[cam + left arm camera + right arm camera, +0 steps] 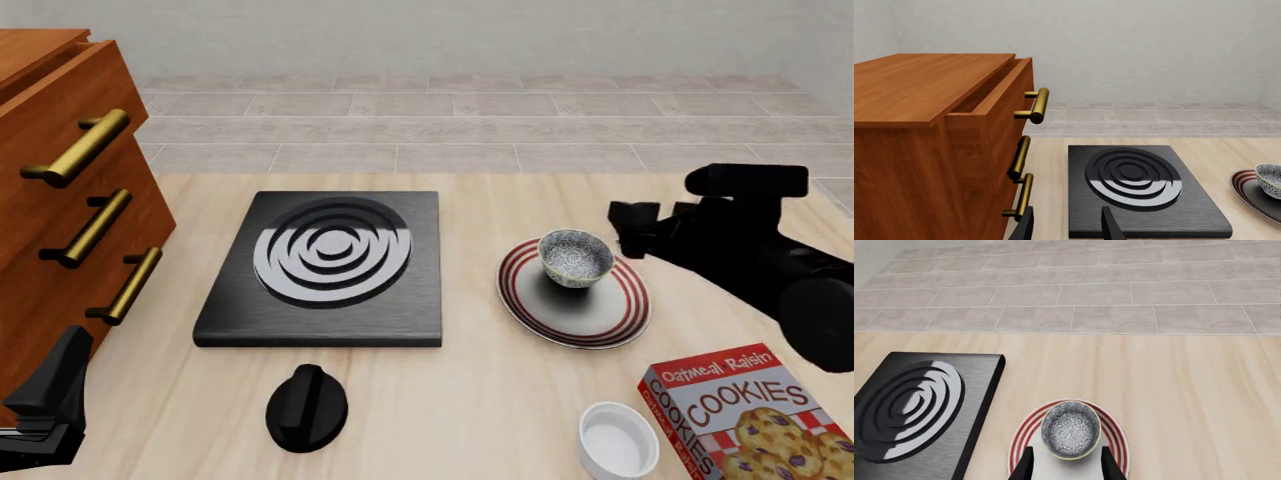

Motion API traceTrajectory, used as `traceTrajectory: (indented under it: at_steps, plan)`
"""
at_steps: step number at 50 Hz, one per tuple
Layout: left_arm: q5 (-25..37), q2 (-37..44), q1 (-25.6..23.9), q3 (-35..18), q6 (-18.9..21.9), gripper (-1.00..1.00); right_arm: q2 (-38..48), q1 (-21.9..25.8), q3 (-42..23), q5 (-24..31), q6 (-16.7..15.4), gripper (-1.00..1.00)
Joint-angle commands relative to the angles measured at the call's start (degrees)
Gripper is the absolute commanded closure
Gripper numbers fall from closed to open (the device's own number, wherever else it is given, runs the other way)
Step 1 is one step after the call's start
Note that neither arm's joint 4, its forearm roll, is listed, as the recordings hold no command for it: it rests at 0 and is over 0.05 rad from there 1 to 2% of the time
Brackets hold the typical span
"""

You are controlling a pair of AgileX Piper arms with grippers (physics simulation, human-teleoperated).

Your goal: Pick the akita bowl on the stove and place it on the plate.

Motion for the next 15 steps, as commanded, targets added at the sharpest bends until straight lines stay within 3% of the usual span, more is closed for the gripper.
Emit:
traceTrajectory:
  at_steps: [1,4,6,10,15]
  plan:
    - [0.0,0.0,0.0,0.0,0.0,-1.0,-15.09,2.13,3.39,7.87,-2.62,-1.0]
    - [0.0,0.0,0.0,0.0,0.0,-1.0,-18.52,2.49,4.32,9.93,-2.93,-1.0]
    - [0.0,0.0,0.0,0.0,0.0,-1.0,-23.43,2.44,5.84,12.18,-4.8,-1.0]
    - [0.0,0.0,0.0,0.0,0.0,-1.0,-32.9,2.94,9.41,15.87,-3.24,-1.0]
    - [0.0,0.0,0.0,0.0,0.0,-1.0,-40.24,5.02,14.28,17.6,-6.05,-1.0]
